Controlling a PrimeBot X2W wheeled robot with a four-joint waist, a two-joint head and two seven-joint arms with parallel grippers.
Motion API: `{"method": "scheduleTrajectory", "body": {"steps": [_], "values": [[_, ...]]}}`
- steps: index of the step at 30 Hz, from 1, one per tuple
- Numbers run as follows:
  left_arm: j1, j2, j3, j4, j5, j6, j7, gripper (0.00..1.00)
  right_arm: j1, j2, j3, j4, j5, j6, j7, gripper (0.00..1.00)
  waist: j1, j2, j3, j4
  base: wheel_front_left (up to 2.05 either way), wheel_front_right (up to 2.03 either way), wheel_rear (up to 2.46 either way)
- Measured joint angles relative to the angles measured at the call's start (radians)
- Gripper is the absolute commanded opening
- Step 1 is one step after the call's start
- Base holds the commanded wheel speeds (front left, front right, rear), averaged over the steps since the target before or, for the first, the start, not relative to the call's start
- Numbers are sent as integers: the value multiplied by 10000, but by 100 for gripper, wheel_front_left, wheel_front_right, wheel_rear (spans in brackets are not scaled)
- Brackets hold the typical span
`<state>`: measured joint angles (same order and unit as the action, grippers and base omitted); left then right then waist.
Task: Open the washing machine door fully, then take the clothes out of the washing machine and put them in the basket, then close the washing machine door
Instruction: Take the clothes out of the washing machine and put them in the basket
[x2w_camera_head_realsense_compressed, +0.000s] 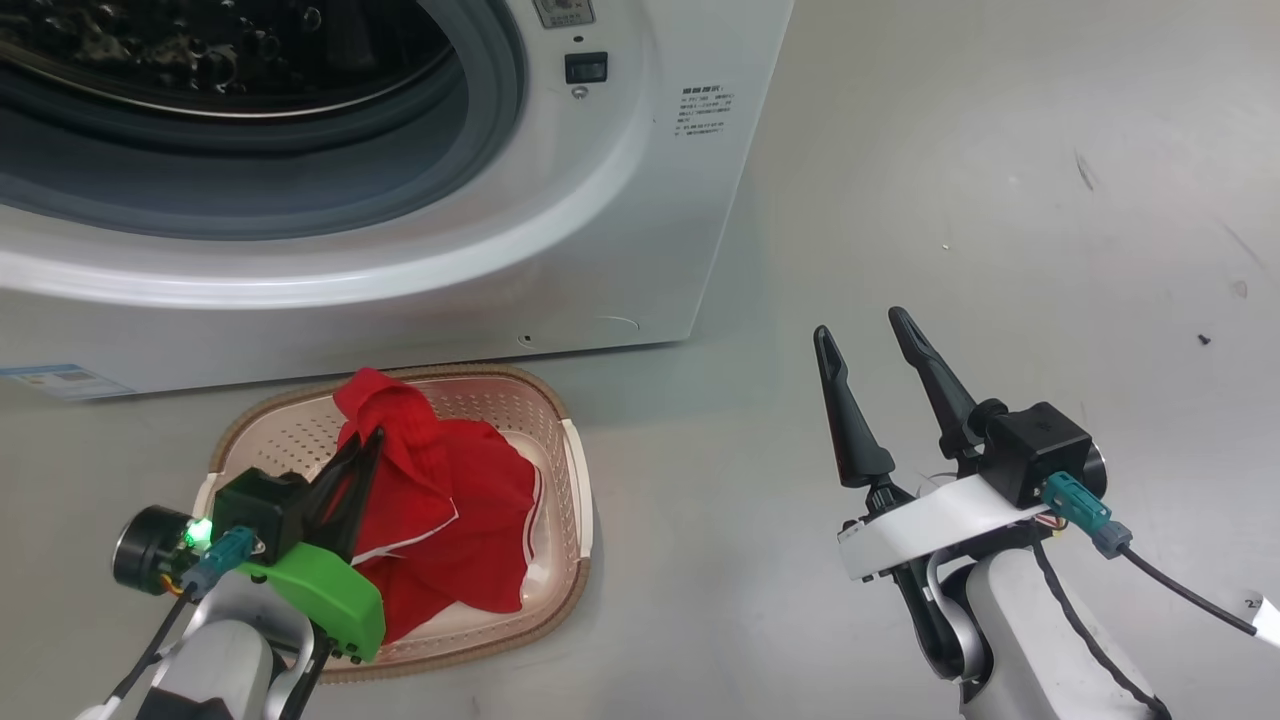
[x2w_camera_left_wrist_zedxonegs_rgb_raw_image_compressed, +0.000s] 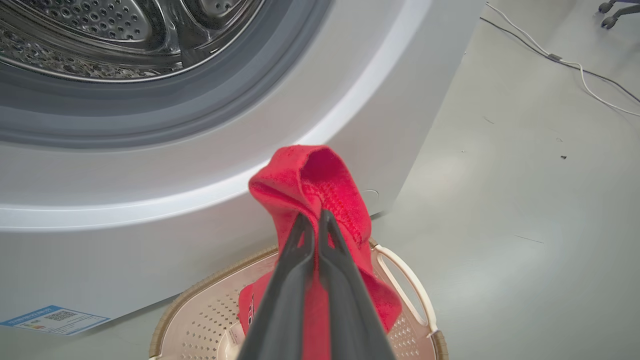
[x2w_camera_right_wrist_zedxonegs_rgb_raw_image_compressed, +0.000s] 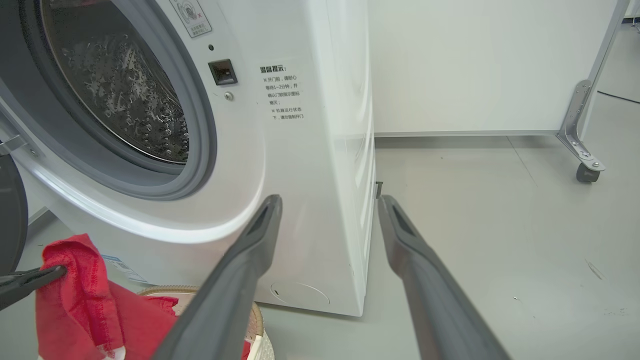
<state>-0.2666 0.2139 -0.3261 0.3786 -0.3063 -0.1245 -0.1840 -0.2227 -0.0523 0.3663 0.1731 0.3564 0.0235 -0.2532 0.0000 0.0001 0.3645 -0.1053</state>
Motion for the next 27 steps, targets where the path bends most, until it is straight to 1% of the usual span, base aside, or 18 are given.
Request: {"method": "scheduleTrajectory", "body": {"steps": [5, 7, 10, 20, 27], "values": [[-55, -2, -150, 412, 17, -8, 173, 0, -94, -2, 0, -50, 0, -13, 0, 100, 0, 0, 305, -122, 0, 0, 0], [-196, -4, -234, 594, 17, -10, 249, 0, -197, -2, -6, -81, -2, -81, 0, 100, 0, 0, 428, -165, 0, 0, 0], [-476, -8, -288, 800, 17, -10, 330, 0, -240, -2, -4, -115, -42, -84, 0, 100, 0, 0, 618, -222, 0, 0, 0], [-1033, 2, -297, 1724, -35, -10, 510, 0, -406, -6, -25, -228, -270, -176, 0, 100, 0, 0, 1314, -365, 0, 0, 0], [-1447, 13, -291, 2679, -190, -10, 598, 0, -546, -6, -259, -284, -533, -192, 0, 100, 0, 0, 1825, -372, 0, 0, 0]]}}
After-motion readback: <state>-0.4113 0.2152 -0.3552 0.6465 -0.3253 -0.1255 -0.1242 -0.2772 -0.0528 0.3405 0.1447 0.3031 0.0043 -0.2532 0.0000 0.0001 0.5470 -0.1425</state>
